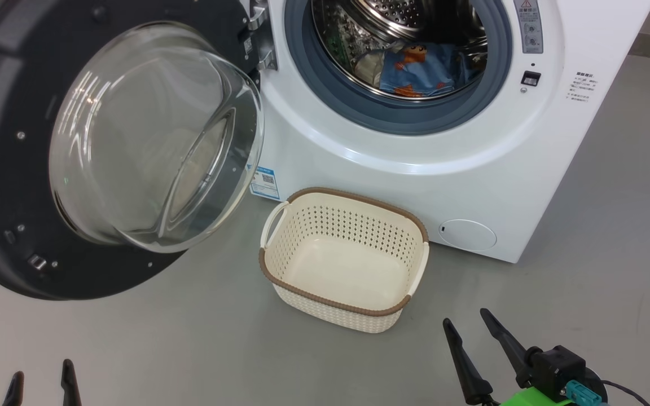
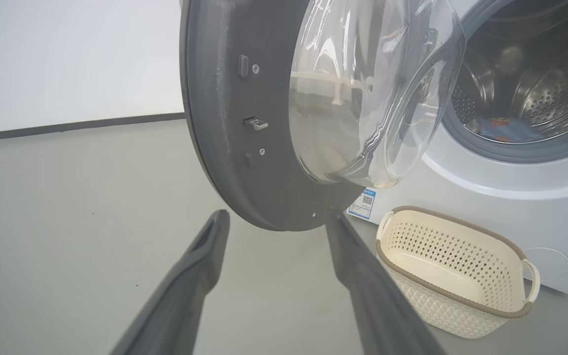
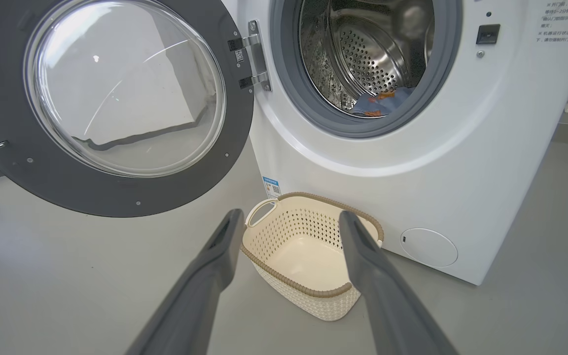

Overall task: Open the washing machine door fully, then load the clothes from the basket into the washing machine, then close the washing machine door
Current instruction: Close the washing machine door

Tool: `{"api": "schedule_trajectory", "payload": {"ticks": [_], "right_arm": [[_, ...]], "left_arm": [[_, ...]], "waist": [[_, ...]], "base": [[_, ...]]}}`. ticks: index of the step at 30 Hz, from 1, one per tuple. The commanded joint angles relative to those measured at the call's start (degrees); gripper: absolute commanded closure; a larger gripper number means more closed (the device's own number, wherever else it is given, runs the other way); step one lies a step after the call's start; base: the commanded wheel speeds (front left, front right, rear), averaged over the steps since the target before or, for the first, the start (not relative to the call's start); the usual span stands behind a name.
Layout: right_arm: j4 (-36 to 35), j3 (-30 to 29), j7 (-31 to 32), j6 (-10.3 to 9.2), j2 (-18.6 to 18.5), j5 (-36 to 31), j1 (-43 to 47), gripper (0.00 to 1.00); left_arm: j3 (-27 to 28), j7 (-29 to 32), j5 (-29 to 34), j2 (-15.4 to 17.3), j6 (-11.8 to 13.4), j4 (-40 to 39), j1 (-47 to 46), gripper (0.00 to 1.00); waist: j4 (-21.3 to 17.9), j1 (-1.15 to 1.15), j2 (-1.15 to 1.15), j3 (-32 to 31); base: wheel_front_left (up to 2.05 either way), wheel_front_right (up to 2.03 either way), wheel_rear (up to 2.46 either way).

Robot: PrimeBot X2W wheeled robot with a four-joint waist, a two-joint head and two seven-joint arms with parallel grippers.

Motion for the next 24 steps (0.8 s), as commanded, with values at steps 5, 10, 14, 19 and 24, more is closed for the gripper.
{"api": "schedule_trajectory", "payload": {"ticks": [5, 10, 14, 19, 24], "right_arm": [[-1.2, 1.3, -0.28, 0.09, -0.08, -0.12, -1.83, 0.0], [-1.16, 1.4, -0.28, 0.09, -0.08, 0.16, -1.96, 0.0], [-1.21, 1.26, -0.28, 0.09, -0.08, 0.28, -2.0, 0.0], [-1.25, 1.24, -0.28, 0.09, -0.08, 0.38, -2.07, 0.0], [-1.31, 1.21, -0.28, 0.09, -0.08, 0.49, -2.03, 0.0]], "left_arm": [[1.8, -0.37, -0.39, 0.71, 0.3, -1.31, -1.84, 0.0], [1.94, -0.37, -0.27, 0.71, 0.32, -1.58, -1.84, 0.0], [2.04, -0.37, -0.23, 0.71, 0.24, -1.65, -1.88, 0.0], [2.12, -0.37, -0.72, 0.71, 0.17, -1.04, -2.05, 1.0], [2.49, -0.37, -4.39, 0.71, -0.16, -0.49, -2.73, 1.0]], "waist": [[-0.46, 0.0, 0.0, 0.19], [-0.85, 0.0, 0.0, 0.21], [-1.06, 0.0, 0.0, 0.27], [-1.32, 0.0, 0.0, 0.34], [-1.4, 0.0, 0.0, 0.4]], "base": [[0.0, 0.0, 0.0], [0.0, 0.0, 0.0], [0.0, 0.0, 0.0], [0.0, 0.0, 0.0], [0.0, 0.0, 0.0]]}}
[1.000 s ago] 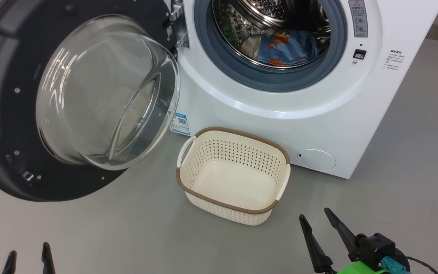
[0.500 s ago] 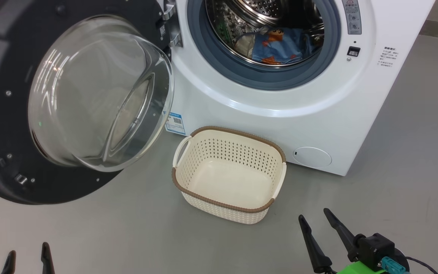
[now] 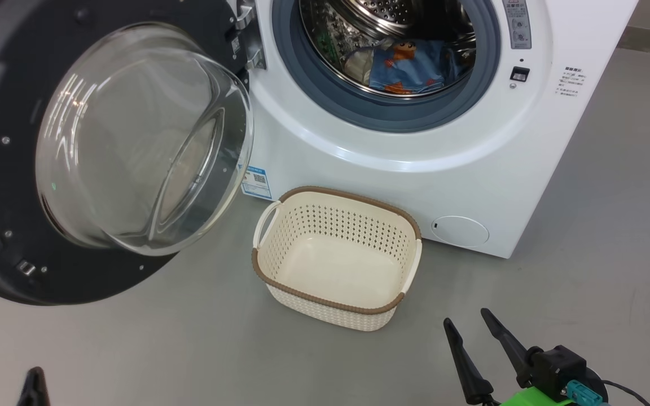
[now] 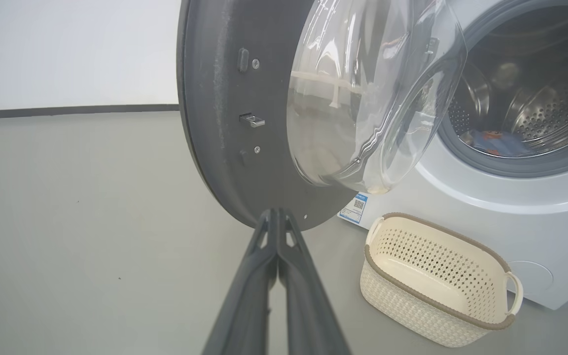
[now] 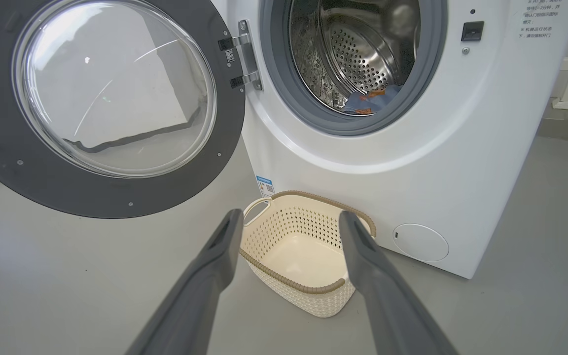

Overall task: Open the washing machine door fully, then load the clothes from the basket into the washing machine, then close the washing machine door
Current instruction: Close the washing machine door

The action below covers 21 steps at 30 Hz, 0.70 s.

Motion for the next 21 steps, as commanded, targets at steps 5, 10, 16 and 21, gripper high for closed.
{"api": "schedule_trajectory", "payload": {"ticks": [5, 10, 16, 21], "right_arm": [[-1.46, 1.12, -0.28, 0.09, -0.07, 0.55, -2.03, 0.0], [-1.61, 1.06, -0.28, 0.09, -0.07, 0.76, -2.12, 0.0], [-1.74, 0.74, -0.28, 0.09, -0.07, 0.9, -2.02, 0.0], [-1.87, 0.7, -0.28, 0.09, -0.07, 0.8, -1.92, 0.0]], "left_arm": [[4.69, -0.37, -4.2, 0.74, -0.67, -1.37, -4.1, 1.0], [8.34, -0.37, -8.38, 1.63, -1.45, -0.88, -6.94, 1.0], [13.12, 0.68, -15.0, 7.01, -1.97, 1.27, -12.53, 1.0], [15.4, 2.84, -17.48, 13.13, -2.1, 3.56, -17.55, 1.0]], "waist": [[0.1, 0.0, 0.0, 0.2], [0.16, 0.0, 0.0, 0.39], [0.35, 0.0, 0.0, 0.29], [0.31, 0.0, 0.0, 0.34]], "base": [[0.0, 0.0, 0.0], [0.0, 0.0, 0.0], [0.0, 0.0, 0.0], [0.0, 0.0, 0.0]]}}
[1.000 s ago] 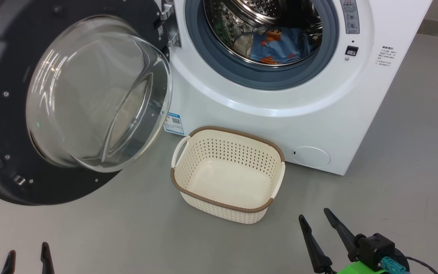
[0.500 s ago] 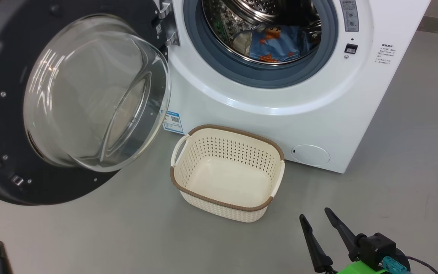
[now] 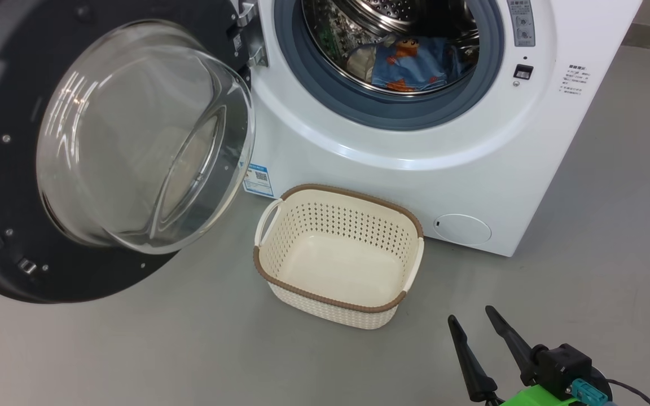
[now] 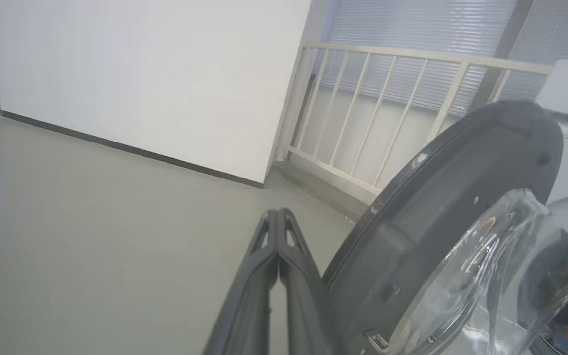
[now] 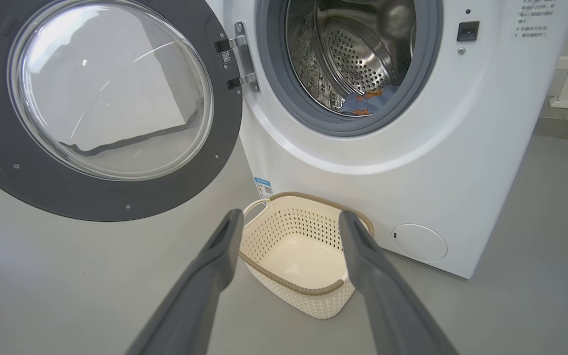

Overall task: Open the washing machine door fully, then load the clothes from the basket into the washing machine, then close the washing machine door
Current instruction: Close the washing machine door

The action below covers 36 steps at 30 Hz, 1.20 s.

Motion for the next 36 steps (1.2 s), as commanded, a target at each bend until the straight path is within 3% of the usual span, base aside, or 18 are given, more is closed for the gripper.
{"api": "schedule_trajectory", "payload": {"ticks": [1, 8, 13, 17, 24, 36], "right_arm": [[-1.51, 1.44, -0.28, 0.09, -0.07, 0.57, -1.94, 0.0], [-1.76, 1.33, -0.28, 0.09, -0.07, 0.29, -2.07, 0.0], [-1.81, 1.11, -0.28, 0.09, -0.07, -0.15, -2.28, 0.0], [-1.81, 0.99, -0.28, 0.09, -0.07, -0.56, -2.48, 0.0], [-1.94, 0.71, -0.09, 0.09, -0.07, -1.47, -2.68, 0.0], [-3.47, 0.78, 1.45, 0.09, -0.07, -2.81, -3.14, 0.0]], "left_arm": [[2.07, 0.04, -0.53, 2.92, -0.13, -0.82, -2.42, 1.0], [5.66, 1.85, -6.2, 9.55, -0.32, 7.19, -9.48, 1.0], [9.12, 6.03, -14.79, 12.67, -0.47, 14.16, -16.3, 1.0], [11.57, 11.78, -22.85, 15.57, -0.58, 19.89, -21.51, 1.0], [13.38, 27.19, -37.03, 19.54, -0.64, 26.55, -26.91, 1.0], [12.42, 40.08, -46.89, 22.58, -0.65, 29.62, -28.37, 1.0]], "waist": [[-0.06, 0.0, 0.0, 0.04], [-0.44, 0.0, 0.0, 0.59], [-0.65, 0.0, 0.0, 1.29], [-0.84, 0.0, 0.0, 1.78], [-1.43, 0.0, 0.0, 2.8], [-3.05, 0.0, 0.0, 5.05]], "base": [[0.0, 0.0, 0.0], [0.0, 0.0, 0.0], [0.0, 0.0, 0.0], [0.0, 0.0, 0.0], [0.0, 0.0, 0.0], [0.0, 0.0, 0.0]]}}
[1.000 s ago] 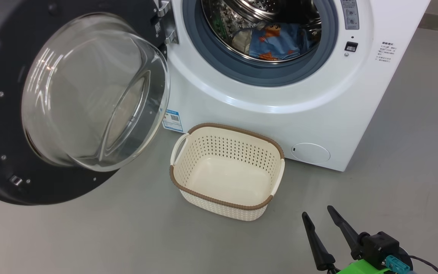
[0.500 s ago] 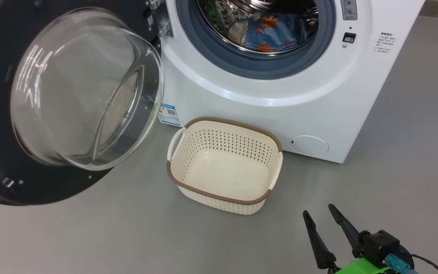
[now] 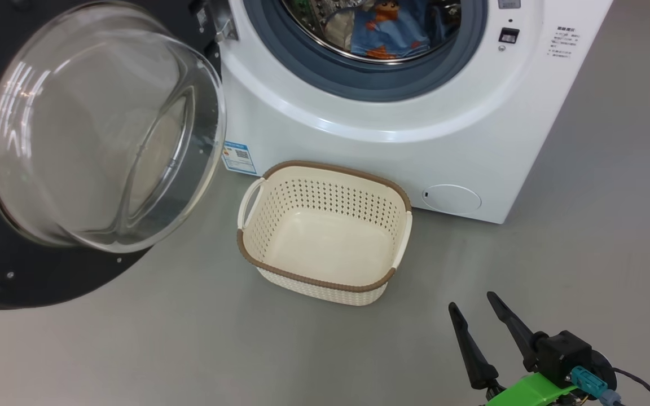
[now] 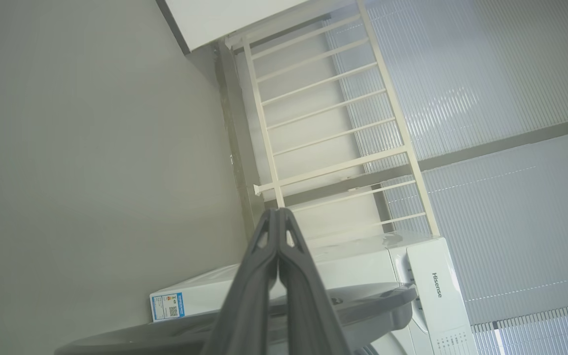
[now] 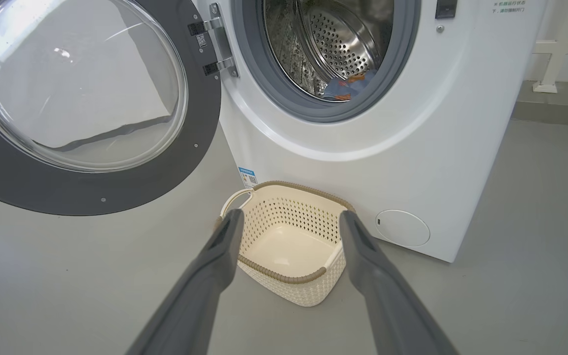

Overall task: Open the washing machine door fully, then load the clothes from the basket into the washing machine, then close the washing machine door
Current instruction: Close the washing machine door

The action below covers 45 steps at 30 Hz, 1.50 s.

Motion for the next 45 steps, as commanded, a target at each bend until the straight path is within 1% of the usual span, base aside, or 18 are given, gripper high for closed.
{"api": "schedule_trajectory", "payload": {"ticks": [1, 7, 20, 23, 34, 37, 45], "right_arm": [[-1.72, 1.55, 0.04, 0.09, 0.0, -0.85, -2.02, 0.0], [-2.26, 1.43, 0.44, 0.09, 0.0, -1.17, -2.3, 0.0], [-3.93, 0.77, 1.02, 0.09, 0.0, -2.19, -2.64, 0.0], [-3.98, 0.62, 1.0, 0.09, 0.0, -2.19, -2.82, 0.0], [-3.0, 0.9, 0.64, 0.09, 0.0, -1.49, -3.8, 0.0], [-2.61, 0.9, 0.54, 0.09, 0.0, -1.3, -3.99, 0.0], [-2.15, 0.94, 0.45, 0.09, 0.0, -1.22, -4.19, 0.0]], "left_arm": [[0.18, 1.23, -0.83, 4.68, -0.4, -1.15, -1.43, 1.0], [-0.47, 2.36, -2.12, 4.89, -0.4, -0.65, -1.33, 1.0], [-2.32, 3.24, -4.85, 3.39, -0.4, -1.28, 0.42, 1.0], [-3.85, 4.79, -5.09, 3.11, -0.4, -2.3, 0.98, 1.0], [-5.67, 9.22, -7.87, 2.69, -0.4, -3.66, 2.39, 1.0], [-5.36, 11.04, -9.83, 1.83, -0.4, -5.31, 2.71, 1.0], [-4.91, 15.32, -12.72, 1.08, -0.4, -7.31, 4.47, 1.0]], "waist": [[-0.74, 0.0, 0.0, 0.72], [-1.87, 0.0, 0.0, 1.97], [-3.33, 0.0, 0.0, 4.96], [-3.31, 0.0, 0.0, 5.41], [-2.94, 0.0, 0.0, 6.07], [-2.89, 0.0, 0.0, 5.94], [-3.26, 0.0, 0.0, 5.29]], "base": [[0.0, 0.0, 0.0], [0.0, 0.0, 0.0], [0.0, 0.0, 0.0], [0.0, 0.0, 0.0], [0.0, 0.0, 0.0], [0.0, 0.0, 0.0], [0.0, 0.0, 0.0]]}}
